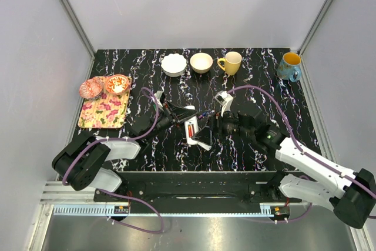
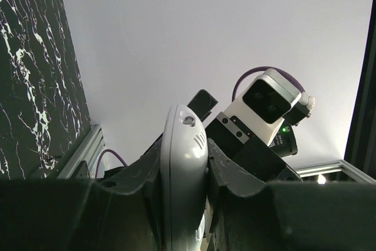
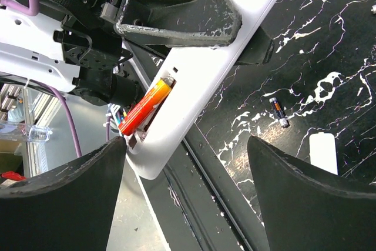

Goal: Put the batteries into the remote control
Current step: Load the battery into the remote control.

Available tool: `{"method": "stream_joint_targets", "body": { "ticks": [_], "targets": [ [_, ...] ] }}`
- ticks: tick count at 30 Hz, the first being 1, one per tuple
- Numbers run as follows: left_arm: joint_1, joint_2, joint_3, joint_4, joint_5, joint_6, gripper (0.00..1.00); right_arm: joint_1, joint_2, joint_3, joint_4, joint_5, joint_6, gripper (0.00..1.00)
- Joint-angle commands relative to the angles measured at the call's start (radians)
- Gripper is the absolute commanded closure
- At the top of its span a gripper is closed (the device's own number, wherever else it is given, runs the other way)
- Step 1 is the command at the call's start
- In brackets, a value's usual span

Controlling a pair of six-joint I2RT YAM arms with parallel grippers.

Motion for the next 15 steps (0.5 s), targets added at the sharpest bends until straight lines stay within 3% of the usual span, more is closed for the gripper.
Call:
{"method": "stream_joint_targets", "body": {
  "ticks": [1, 15],
  "targets": [
    [0.004, -0.029, 0.041, 0.217, 0.021, 0.006, 1.00, -0.003, 0.012, 0.032, 0.052, -0.028, -0.017, 0.09],
    [0.004, -0.012, 0.041, 0.186, 0.015, -0.009, 1.00, -0.003, 0.022, 0.026, 0.119, -0.067, -0.029, 0.08]
  ]
}}
